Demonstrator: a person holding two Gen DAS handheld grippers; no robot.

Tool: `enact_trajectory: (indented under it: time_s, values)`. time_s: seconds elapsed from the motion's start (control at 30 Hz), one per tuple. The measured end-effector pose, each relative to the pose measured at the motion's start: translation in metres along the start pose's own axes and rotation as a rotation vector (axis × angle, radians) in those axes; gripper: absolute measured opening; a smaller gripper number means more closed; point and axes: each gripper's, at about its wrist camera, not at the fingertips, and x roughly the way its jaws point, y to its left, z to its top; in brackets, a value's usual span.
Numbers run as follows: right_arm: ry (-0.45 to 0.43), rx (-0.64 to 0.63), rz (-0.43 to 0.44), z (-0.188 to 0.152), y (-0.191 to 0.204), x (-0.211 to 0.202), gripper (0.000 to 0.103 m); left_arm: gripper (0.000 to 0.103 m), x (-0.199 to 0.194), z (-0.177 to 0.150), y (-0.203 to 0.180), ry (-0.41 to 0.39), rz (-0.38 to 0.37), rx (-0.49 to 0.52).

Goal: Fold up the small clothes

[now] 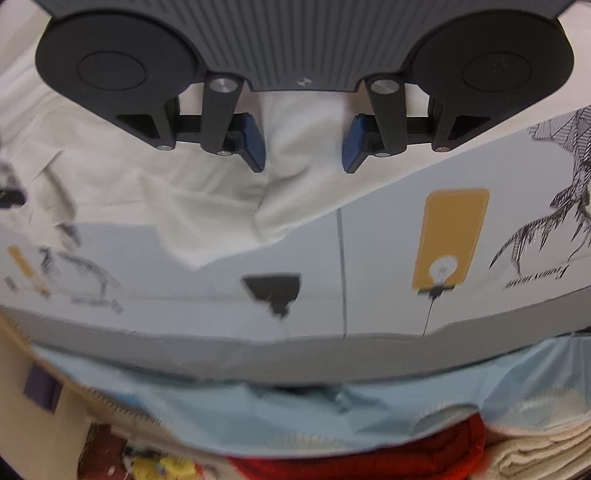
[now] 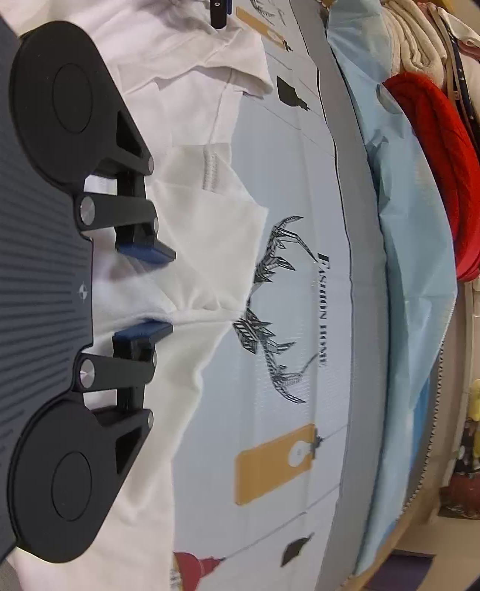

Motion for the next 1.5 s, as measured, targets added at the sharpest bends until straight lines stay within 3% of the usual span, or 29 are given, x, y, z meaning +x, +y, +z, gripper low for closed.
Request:
enact_trajectory:
  time_s: [0.03,0.1,0.13,0.2,0.27,0.4,0.47,0.5,0.57,0.67,0.73,0.83,0.87,0.9,0.93,1.0,1.03,1.1,1.23,1.37,1.5]
  values:
    - [-0.002,0.007,-0.003,0.001,-0.001,0.001,0.025,0.044,0.003,-0.001,0.001,0.020,0.002,-0.001]
    - [-0.009,0.035,0.000,0.002,-0.006,0.000,0.016,0.019,0.002,0.001,0.001,0.022,-0.021,0.014]
    - [-0.020,0.046,-0.001,0.004,-0.008,0.000,0.014,0.002,0.000,0.003,-0.001,0.021,-0.021,0.036]
    - [-0.047,0.080,-0.010,0.010,-0.014,-0.003,0.011,0.002,-0.006,0.007,-0.005,0.008,0.009,0.092]
    - [-0.108,0.128,-0.026,0.018,-0.022,-0.011,0.010,0.002,-0.013,0.012,-0.001,-0.022,0.016,0.079]
    - [-0.348,0.195,-0.026,0.034,-0.027,-0.046,0.012,0.002,-0.035,0.023,0.009,-0.206,0.031,-0.018]
    - [-0.441,0.177,-0.081,0.038,-0.022,-0.053,0.019,0.012,-0.036,0.026,0.004,-0.232,0.100,-0.008]
    - [-0.433,0.177,-0.116,0.041,-0.021,-0.050,0.030,0.015,-0.034,0.026,0.003,-0.209,0.120,-0.002]
    - [-0.329,0.217,-0.123,0.043,-0.027,-0.037,0.040,0.026,-0.035,0.024,0.005,-0.196,0.088,-0.028]
    - [-0.275,0.262,-0.136,0.031,-0.035,-0.032,0.040,0.026,-0.036,0.020,0.011,-0.175,0.011,-0.051]
    - [-0.231,0.225,-0.106,0.023,-0.034,-0.030,0.040,0.026,-0.032,0.016,0.011,-0.134,-0.061,-0.045]
    - [-0.092,0.115,-0.076,0.011,-0.029,-0.014,0.040,0.026,-0.015,0.002,0.014,-0.020,-0.158,-0.040]
    - [-0.039,0.088,-0.099,0.005,-0.029,-0.007,0.040,0.025,-0.005,-0.005,0.015,0.042,-0.155,-0.024]
    - [0.017,0.071,-0.121,-0.001,-0.031,0.001,0.040,0.026,0.002,-0.012,0.014,0.093,-0.092,0.004]
    - [0.038,0.056,-0.131,-0.007,-0.036,0.002,0.040,0.027,-0.004,-0.016,0.014,0.060,-0.050,0.031]
    - [0.047,0.051,-0.177,-0.005,-0.046,-0.012,0.040,0.029,-0.018,-0.012,0.013,0.090,0.031,0.034]
    - [0.044,0.073,-0.210,-0.001,-0.052,-0.023,0.040,0.028,-0.033,-0.010,0.014,0.067,0.053,0.023]
    - [-0.034,0.155,-0.220,0.003,-0.067,-0.058,0.040,0.029,-0.069,-0.010,0.016,-0.008,0.031,-0.006]
    - [-0.121,0.296,-0.164,-0.008,-0.088,-0.132,0.041,0.029,-0.127,-0.029,0.014,-0.031,-0.021,-0.056]
    - [-0.134,0.279,-0.088,-0.042,-0.088,-0.191,0.041,0.029,-0.175,-0.069,0.012,-0.007,-0.103,-0.138]
    - [-0.081,0.170,-0.062,-0.088,-0.074,-0.224,0.041,0.029,-0.208,-0.136,0.002,0.027,-0.117,-0.123]
